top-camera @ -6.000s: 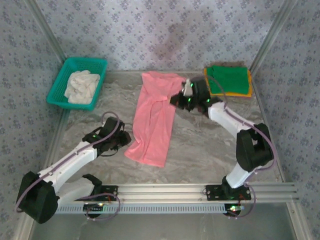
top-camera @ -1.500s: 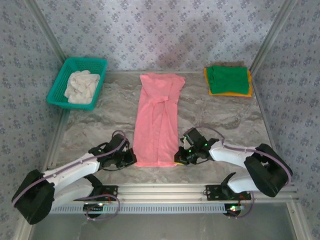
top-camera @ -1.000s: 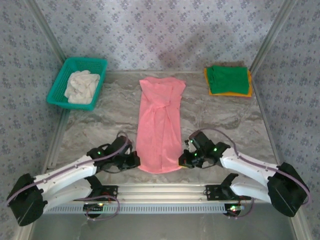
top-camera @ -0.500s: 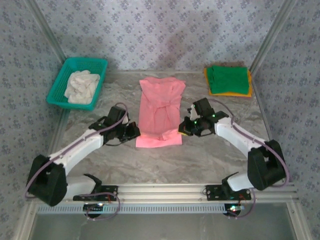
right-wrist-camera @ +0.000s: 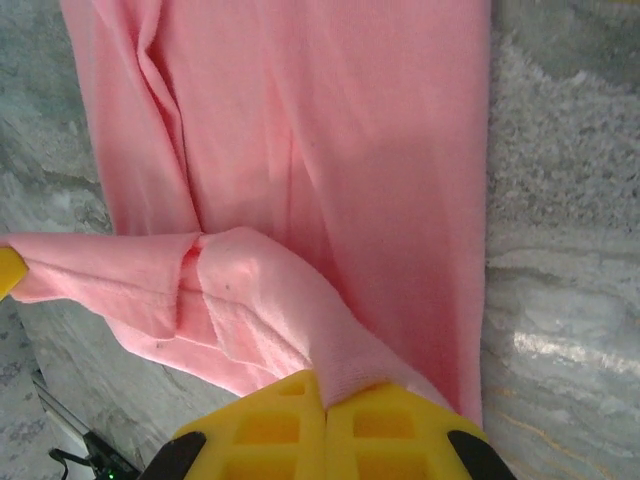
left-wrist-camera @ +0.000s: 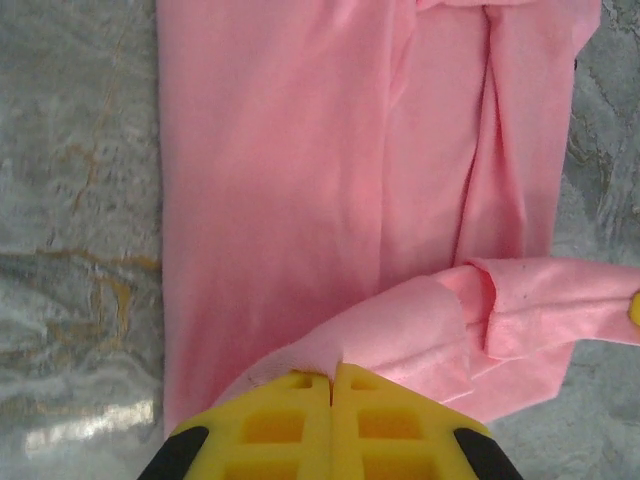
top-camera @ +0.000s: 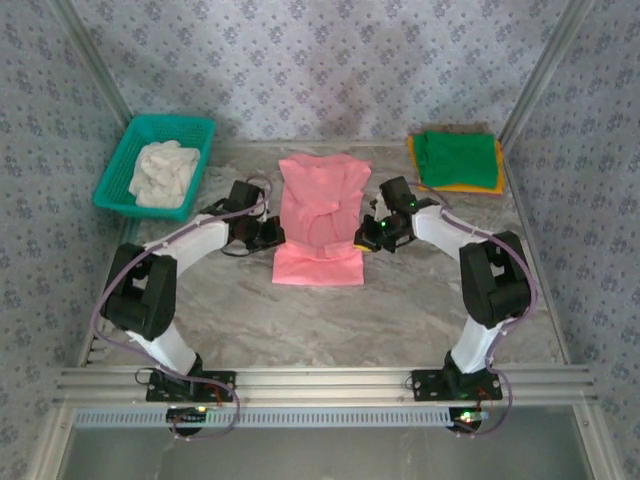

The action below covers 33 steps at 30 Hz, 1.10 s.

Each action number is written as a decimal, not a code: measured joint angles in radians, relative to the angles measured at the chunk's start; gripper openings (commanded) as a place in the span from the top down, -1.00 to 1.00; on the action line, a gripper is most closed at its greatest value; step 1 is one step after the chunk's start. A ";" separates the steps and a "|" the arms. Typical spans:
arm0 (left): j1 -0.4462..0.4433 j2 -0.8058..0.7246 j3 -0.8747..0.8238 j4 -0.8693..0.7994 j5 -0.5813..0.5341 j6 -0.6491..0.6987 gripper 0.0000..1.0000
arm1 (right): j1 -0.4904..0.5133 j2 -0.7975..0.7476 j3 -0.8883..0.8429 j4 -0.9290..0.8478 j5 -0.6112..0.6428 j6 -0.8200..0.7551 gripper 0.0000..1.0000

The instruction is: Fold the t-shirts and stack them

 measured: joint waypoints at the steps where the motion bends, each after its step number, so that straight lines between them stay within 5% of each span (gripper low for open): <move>1: 0.002 0.011 0.011 0.000 0.001 0.007 1.00 | -0.004 0.007 0.011 0.001 0.000 0.000 1.00; 11: 0.033 0.137 0.167 -0.033 0.001 0.066 1.00 | -0.036 0.097 0.130 0.008 -0.001 0.003 0.99; 14: 0.040 0.209 0.261 -0.060 -0.003 0.093 0.18 | -0.052 0.159 0.185 0.015 -0.012 0.023 0.57; 16: 0.050 0.270 0.348 -0.087 -0.008 0.103 0.02 | -0.066 0.215 0.241 0.021 -0.032 0.045 0.29; 19: 0.073 0.344 0.486 -0.127 -0.039 0.110 -0.14 | -0.089 0.298 0.362 0.029 -0.074 0.086 0.24; 23: 0.094 0.321 0.555 -0.148 -0.106 0.106 -0.11 | -0.121 0.283 0.425 0.069 -0.093 0.130 0.23; 27: 0.069 0.149 0.399 -0.099 -0.163 0.104 0.06 | -0.132 0.113 0.283 0.150 -0.085 0.132 0.33; 33: -0.045 -0.075 0.062 0.037 -0.172 0.091 0.49 | -0.036 -0.114 -0.022 0.255 -0.048 0.084 0.94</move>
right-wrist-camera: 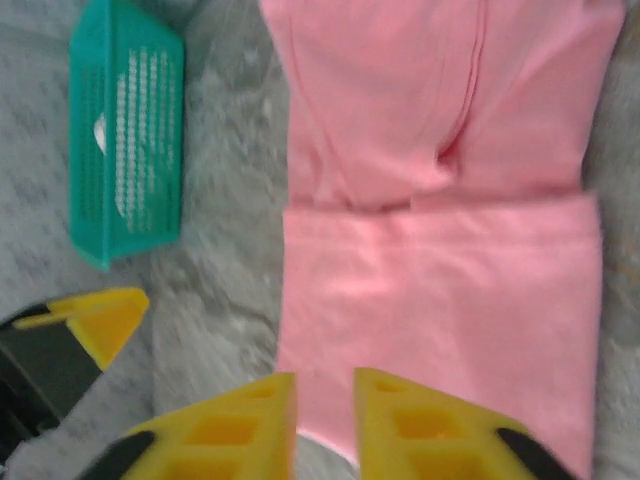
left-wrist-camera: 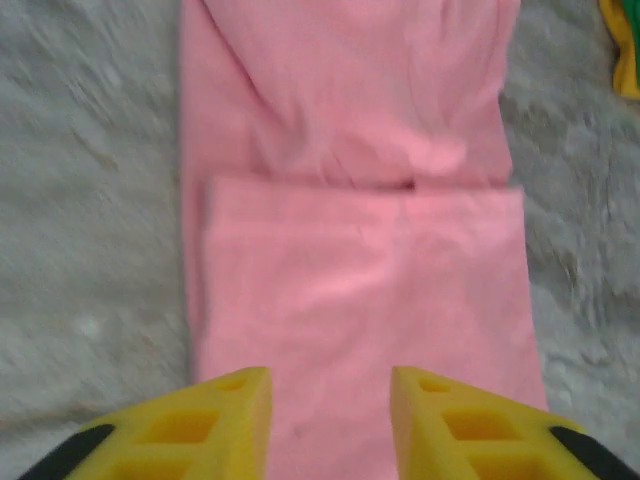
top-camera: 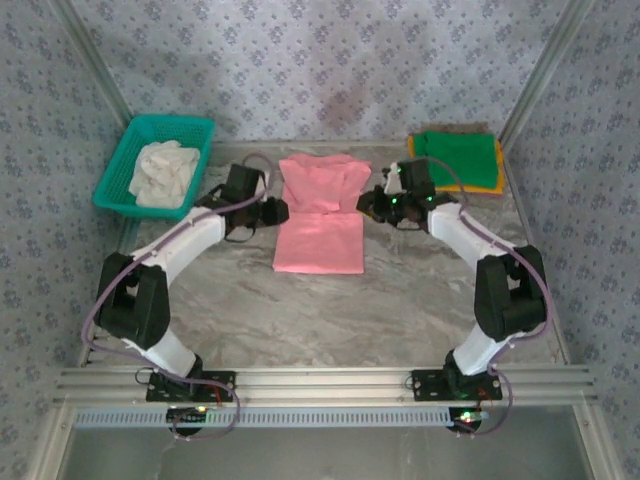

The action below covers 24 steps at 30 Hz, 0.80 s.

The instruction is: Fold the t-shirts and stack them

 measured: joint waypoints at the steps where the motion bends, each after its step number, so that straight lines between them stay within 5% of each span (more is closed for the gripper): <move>1: -0.013 0.003 -0.037 0.025 0.007 -0.005 0.58 | 0.025 0.006 -0.034 0.021 0.004 0.002 1.00; 8: -0.028 0.156 -0.131 0.144 0.045 -0.060 0.75 | 0.106 0.161 -0.095 0.083 0.010 0.003 1.00; 24: -0.077 0.125 -0.378 0.467 0.057 -0.185 0.77 | 0.148 0.211 -0.250 0.294 0.002 0.054 1.00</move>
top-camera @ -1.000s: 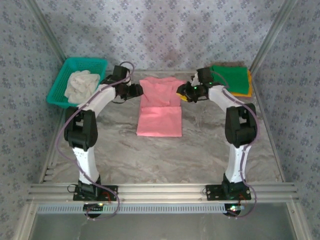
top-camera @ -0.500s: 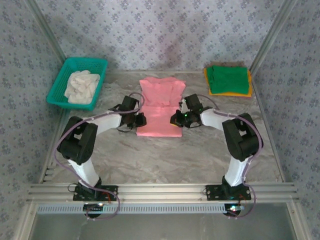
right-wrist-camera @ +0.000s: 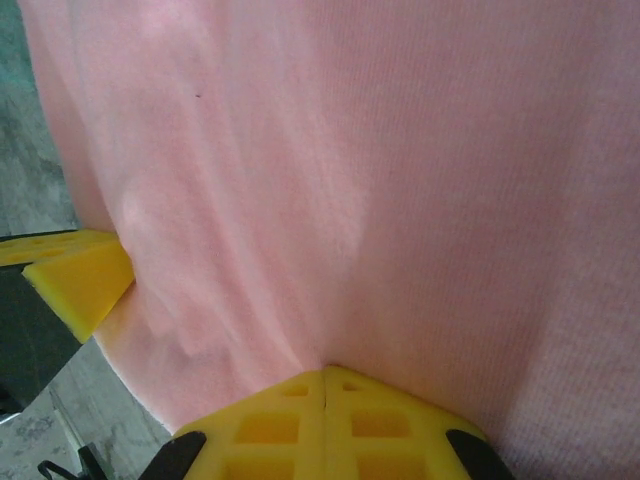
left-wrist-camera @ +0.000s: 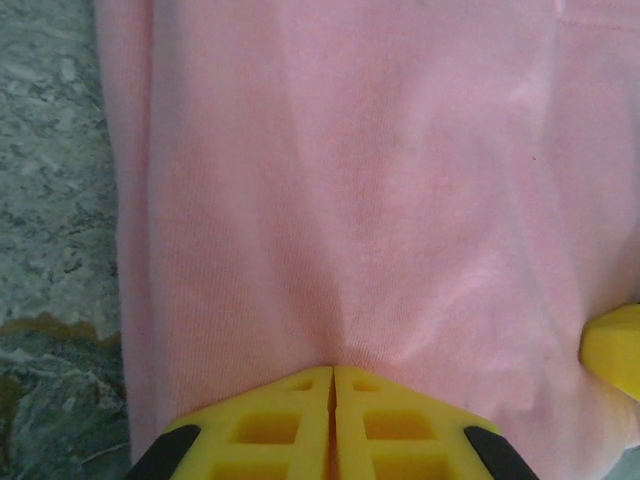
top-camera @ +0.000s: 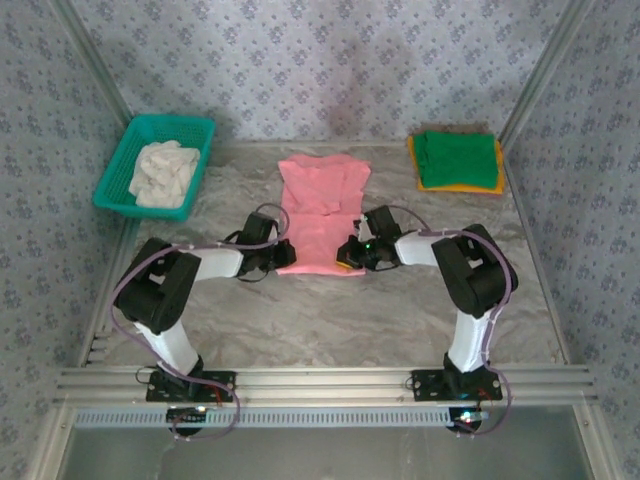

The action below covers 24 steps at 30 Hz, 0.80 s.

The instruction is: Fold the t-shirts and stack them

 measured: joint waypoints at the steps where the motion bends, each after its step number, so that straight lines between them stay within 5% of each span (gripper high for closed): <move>1: -0.012 -0.017 -0.018 0.004 -0.008 -0.005 0.74 | 0.002 -0.016 -0.027 0.018 0.000 0.007 1.00; 13: -0.086 -0.222 0.016 -0.294 -0.114 -0.032 0.55 | 0.039 -0.174 -0.071 -0.131 0.013 0.023 1.00; 24: -0.150 -0.104 -0.079 -0.101 0.032 -0.066 0.71 | 0.053 -0.100 -0.071 -0.112 0.013 0.021 1.00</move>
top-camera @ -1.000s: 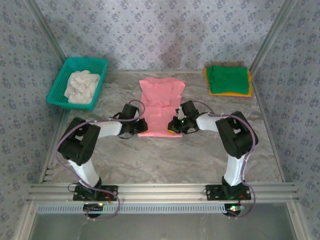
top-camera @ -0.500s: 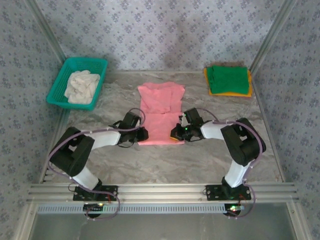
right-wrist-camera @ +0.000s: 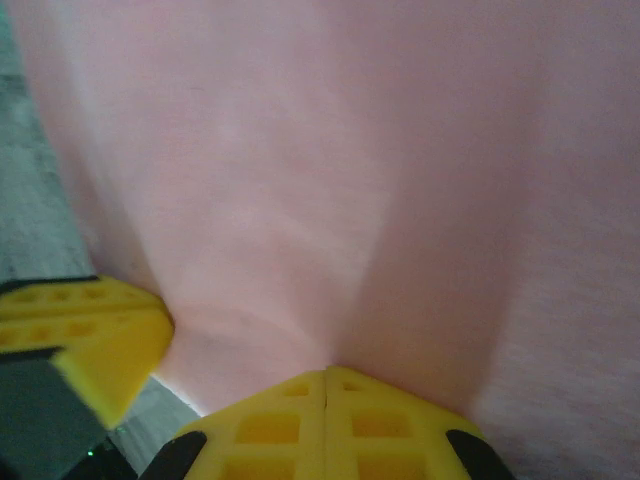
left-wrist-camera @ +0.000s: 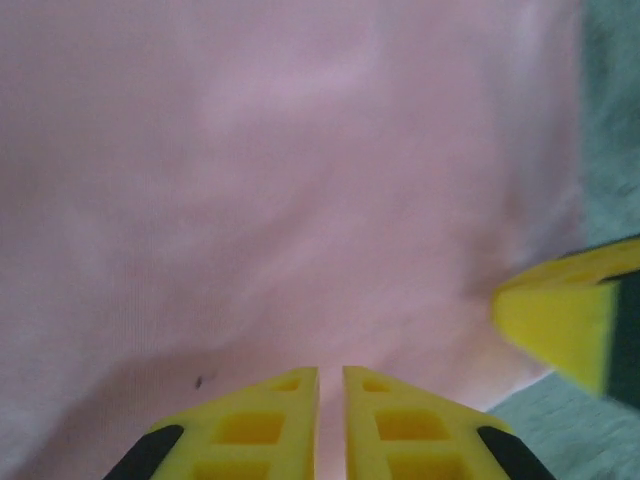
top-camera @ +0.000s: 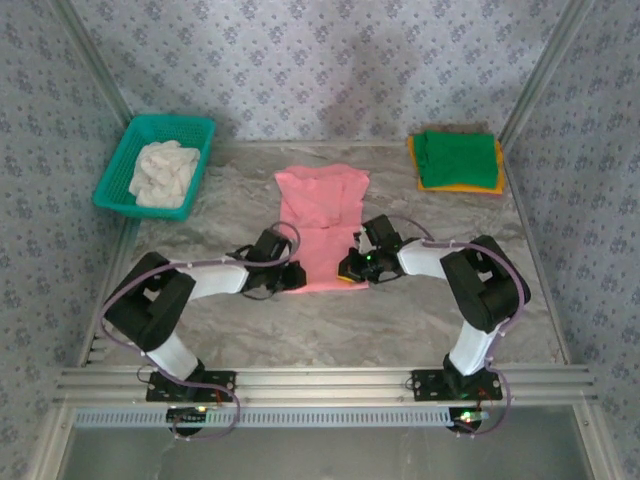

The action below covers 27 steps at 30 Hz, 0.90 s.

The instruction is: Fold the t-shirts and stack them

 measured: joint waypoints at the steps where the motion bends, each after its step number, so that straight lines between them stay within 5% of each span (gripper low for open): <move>1: -0.002 -0.015 -0.010 0.018 0.000 -0.004 0.71 | -0.003 0.003 -0.003 0.006 -0.009 0.000 1.00; 6: 0.010 -0.098 -0.052 -0.011 -0.019 -0.018 0.52 | -0.009 -0.001 -0.009 0.023 -0.023 -0.006 1.00; 15: 0.127 -0.472 -0.153 -0.103 -0.070 -0.065 0.27 | 0.011 -0.041 0.012 -0.070 0.006 -0.077 1.00; 27: 0.145 -0.434 -0.301 -0.142 -0.021 -0.139 0.06 | 0.000 0.048 0.026 0.012 -0.069 -0.076 1.00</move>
